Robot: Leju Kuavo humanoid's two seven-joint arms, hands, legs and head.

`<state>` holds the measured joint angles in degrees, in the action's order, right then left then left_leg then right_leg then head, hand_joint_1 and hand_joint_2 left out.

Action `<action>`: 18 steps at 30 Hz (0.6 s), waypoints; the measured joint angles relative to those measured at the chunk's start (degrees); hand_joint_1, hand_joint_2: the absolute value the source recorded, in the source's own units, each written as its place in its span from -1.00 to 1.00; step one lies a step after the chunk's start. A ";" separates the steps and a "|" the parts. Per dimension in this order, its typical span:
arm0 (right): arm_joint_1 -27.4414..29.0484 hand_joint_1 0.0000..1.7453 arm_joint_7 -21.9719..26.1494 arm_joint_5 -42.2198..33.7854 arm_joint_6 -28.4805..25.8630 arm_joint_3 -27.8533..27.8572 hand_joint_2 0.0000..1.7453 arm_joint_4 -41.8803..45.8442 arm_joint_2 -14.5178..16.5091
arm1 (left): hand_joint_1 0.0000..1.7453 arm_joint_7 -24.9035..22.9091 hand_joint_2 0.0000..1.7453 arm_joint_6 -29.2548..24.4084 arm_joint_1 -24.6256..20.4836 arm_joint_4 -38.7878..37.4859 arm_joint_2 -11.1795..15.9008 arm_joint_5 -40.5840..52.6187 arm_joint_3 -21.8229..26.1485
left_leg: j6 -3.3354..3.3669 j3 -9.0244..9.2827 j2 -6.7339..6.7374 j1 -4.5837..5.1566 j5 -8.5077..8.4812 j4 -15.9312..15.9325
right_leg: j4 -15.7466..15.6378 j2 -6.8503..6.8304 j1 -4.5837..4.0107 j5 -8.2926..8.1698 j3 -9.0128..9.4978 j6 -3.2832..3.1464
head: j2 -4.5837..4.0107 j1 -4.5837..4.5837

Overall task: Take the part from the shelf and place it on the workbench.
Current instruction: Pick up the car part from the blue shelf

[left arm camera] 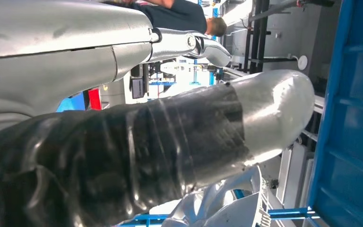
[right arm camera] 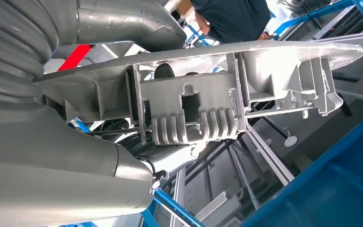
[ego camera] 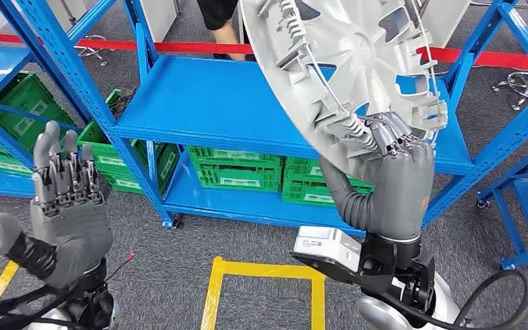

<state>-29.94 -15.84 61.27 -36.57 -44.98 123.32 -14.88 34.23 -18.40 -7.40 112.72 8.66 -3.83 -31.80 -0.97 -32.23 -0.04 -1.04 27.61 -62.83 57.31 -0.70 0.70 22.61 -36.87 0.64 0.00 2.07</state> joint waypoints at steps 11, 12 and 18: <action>-0.29 1.00 -0.40 -0.12 0.18 -0.51 1.00 0.79 -0.75 | -1.00 0.60 -1.00 0.65 0.58 0.31 0.13 -0.37 -0.20 | 3.54 -0.64 -0.29 0.97 -0.85 5.79 | 6.46 0.16 -0.40 3.59 -1.52 1.52 | 0.00 -1.45; -0.26 1.00 -0.50 -0.16 0.25 -0.57 1.00 0.86 -0.95 | -1.00 0.68 -1.00 0.81 0.65 0.36 0.14 -0.50 -0.21 | 3.90 -2.43 -0.35 1.27 -2.36 5.75 | 6.69 0.32 -0.79 6.03 0.79 0.70 | 0.00 -2.07; -0.23 1.00 -0.72 -0.28 0.49 -0.65 1.00 1.14 -1.26 | -1.00 0.83 -1.00 1.07 0.75 0.53 0.17 -0.70 -0.25 | 2.11 -5.77 -0.37 1.62 -4.39 5.06 | -2.13 0.09 -1.53 5.41 7.60 -1.52 | -0.01 -2.81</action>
<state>-30.17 -16.56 60.99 -36.08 -45.63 124.45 -16.15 35.06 -17.33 -6.65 113.25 8.83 -4.53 -32.05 1.14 -38.01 -0.41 0.57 23.23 -57.77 55.17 -0.61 -0.83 28.02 -29.28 -0.89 -0.01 -0.74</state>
